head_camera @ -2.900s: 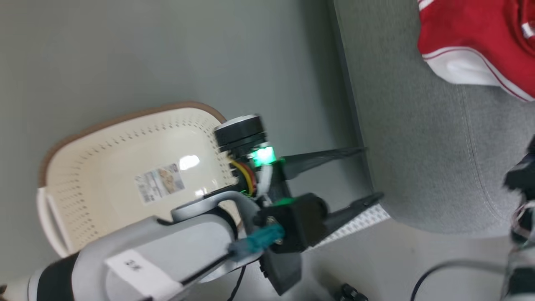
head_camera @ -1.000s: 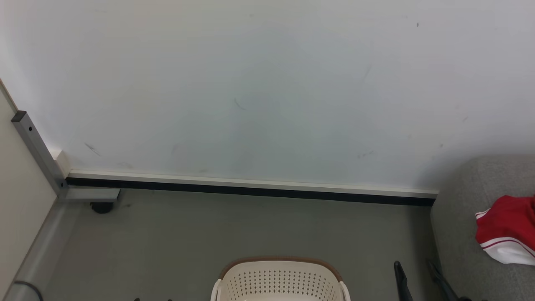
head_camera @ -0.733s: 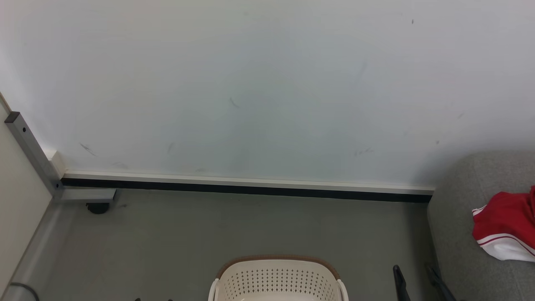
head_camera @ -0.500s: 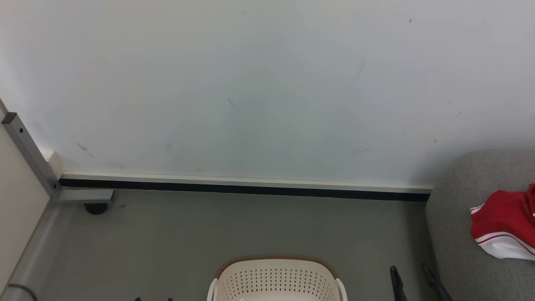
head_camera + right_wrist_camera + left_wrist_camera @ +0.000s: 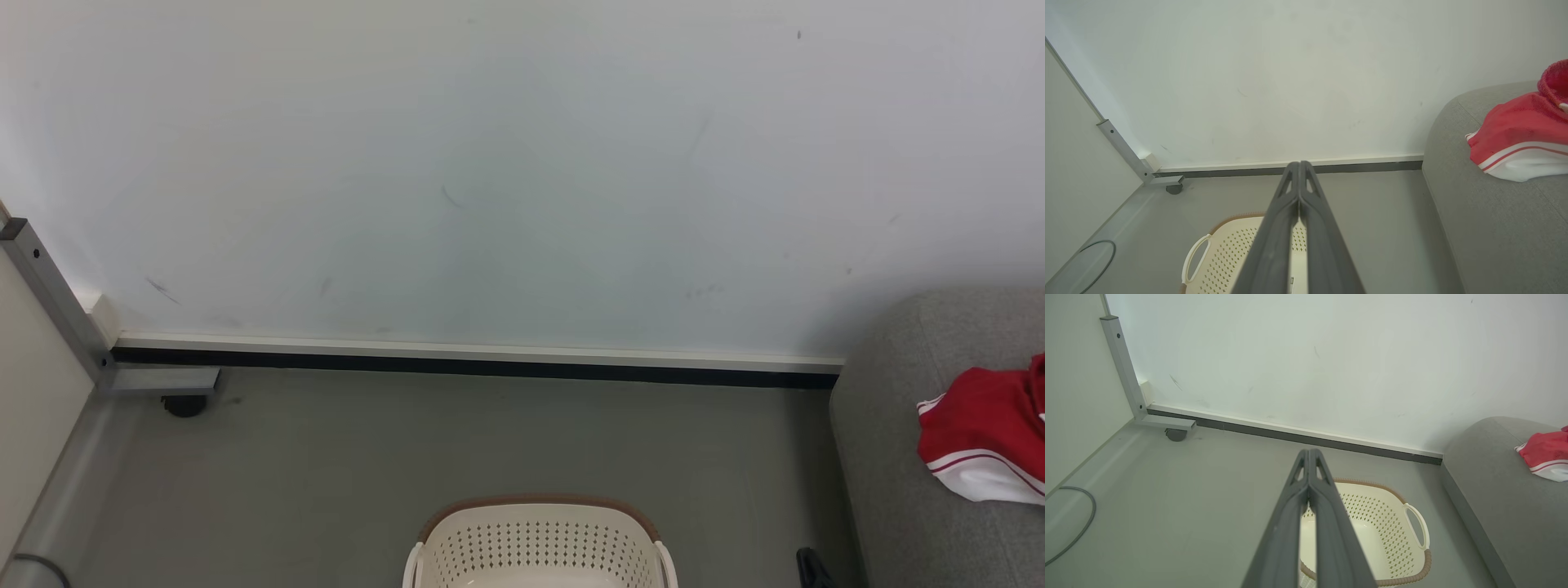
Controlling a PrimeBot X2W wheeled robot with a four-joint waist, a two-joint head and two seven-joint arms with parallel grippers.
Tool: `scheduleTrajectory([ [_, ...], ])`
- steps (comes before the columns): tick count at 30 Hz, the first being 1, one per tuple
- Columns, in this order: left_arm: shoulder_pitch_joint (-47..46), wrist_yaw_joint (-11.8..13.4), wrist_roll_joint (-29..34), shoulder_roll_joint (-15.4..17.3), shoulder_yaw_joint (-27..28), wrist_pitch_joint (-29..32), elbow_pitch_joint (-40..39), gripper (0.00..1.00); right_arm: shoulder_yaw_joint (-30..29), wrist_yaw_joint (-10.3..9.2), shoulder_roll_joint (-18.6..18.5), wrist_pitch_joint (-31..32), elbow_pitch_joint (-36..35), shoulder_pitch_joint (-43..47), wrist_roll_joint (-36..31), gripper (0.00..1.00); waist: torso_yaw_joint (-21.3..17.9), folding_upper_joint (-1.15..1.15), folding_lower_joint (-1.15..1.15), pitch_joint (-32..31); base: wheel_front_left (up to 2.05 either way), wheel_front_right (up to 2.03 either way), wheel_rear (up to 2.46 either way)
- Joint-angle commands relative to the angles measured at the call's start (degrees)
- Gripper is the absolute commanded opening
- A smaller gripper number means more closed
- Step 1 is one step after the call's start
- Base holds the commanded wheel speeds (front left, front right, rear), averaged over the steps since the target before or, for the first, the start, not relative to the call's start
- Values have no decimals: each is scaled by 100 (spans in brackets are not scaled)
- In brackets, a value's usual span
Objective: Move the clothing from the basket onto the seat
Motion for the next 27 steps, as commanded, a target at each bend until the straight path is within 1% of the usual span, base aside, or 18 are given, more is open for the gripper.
scheduleTrajectory([
  [1, -136, -56, -275, 16, 59, 38, -52, 0, -57, 0, -14, 39, -47, -159, 287, 0, -4, 0, 0, 7, 0, 0, 0],
  [12, -370, -193, -1461, 2, 201, 273, 113, 0, -245, -1, -21, 286, 101, -417, 1528, 0, -32, 0, 0, 62, 0, 0, 0],
  [13, -370, -193, -1461, 2, 201, 273, 113, 0, -245, -1, -21, 286, 101, -417, 1528, 0, -32, 0, 0, 62, 0, 0, 0],
  [27, -619, -345, -2755, -20, 364, 539, 297, 0, -476, -1, -7, 574, 252, -690, 2873, 0, -69, 0, 0, 131, 0, 0, 0],
])
